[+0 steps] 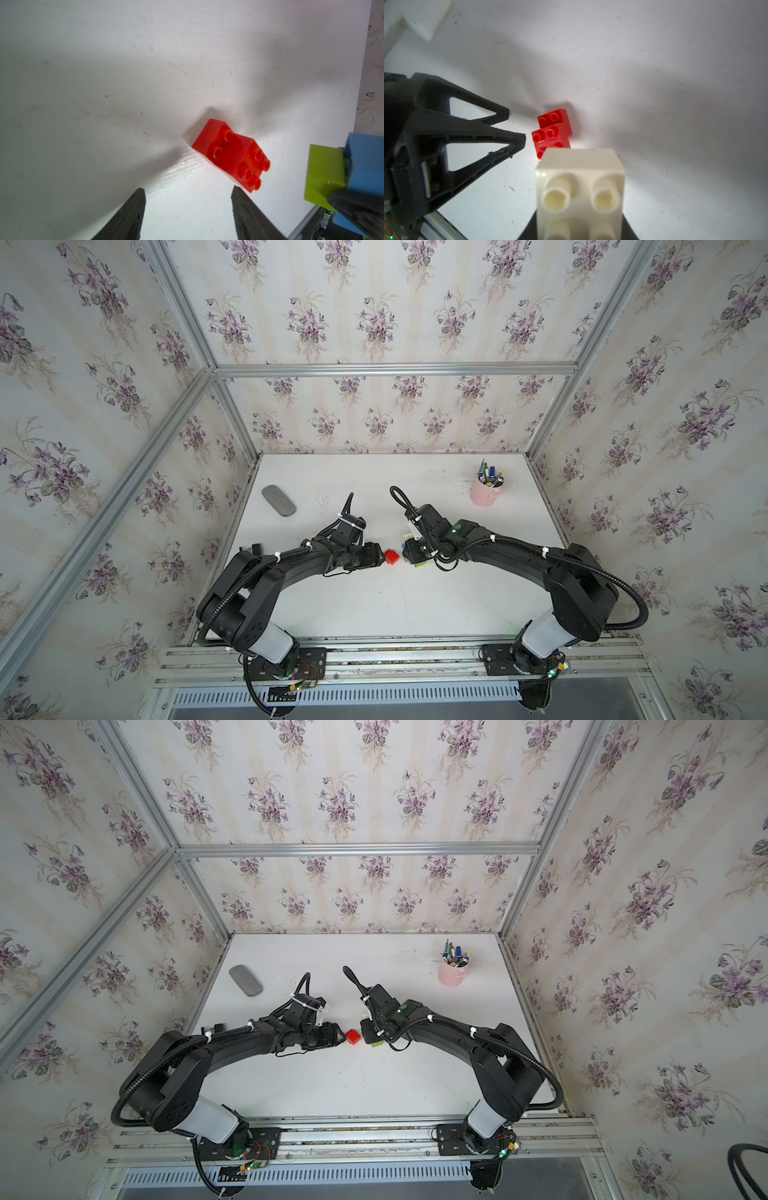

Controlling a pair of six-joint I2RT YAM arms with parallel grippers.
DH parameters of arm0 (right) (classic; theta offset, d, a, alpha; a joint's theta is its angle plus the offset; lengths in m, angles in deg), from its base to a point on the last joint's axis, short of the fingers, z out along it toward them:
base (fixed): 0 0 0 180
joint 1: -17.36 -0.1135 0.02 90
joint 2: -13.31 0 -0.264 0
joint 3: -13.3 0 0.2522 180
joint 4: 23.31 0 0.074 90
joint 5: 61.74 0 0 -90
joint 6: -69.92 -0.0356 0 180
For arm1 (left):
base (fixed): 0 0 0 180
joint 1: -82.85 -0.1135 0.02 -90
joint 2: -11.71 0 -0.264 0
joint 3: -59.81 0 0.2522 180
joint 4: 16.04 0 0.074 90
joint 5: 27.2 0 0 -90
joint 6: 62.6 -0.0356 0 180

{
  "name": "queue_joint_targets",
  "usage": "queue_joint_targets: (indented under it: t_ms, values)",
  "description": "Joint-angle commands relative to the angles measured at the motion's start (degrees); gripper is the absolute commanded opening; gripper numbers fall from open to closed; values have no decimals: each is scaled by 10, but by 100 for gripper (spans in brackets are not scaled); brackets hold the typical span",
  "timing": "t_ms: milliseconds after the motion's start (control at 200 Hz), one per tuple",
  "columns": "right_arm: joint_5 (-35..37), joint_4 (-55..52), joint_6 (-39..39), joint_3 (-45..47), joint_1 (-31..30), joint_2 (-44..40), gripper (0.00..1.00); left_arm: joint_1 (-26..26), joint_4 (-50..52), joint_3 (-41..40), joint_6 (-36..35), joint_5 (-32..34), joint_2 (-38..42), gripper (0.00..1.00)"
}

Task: Assemble the letter y with lego
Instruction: Adjust the lego brick at the center of the board.

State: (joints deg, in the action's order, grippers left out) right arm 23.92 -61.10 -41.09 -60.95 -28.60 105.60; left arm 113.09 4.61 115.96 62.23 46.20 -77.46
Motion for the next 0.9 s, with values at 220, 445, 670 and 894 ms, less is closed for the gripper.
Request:
queue_joint_targets:
  t_ms: [220, 445, 670, 894]
  values:
    - [-3, 11, -3, 1, 0, 4, 20, -1, -7, 10, 5, -2, 4, 69]
    - [-3, 11, -4, 1, 0, 4, 20, 0, -12, 11, 5, -6, -4, 69]
    - [-5, 13, -6, 1, 0, 3, 20, 0, -16, 13, 6, -3, -14, 69]
    - [-6, 13, -6, 1, -1, 4, 20, -1, -17, 10, 8, 0, -16, 69]
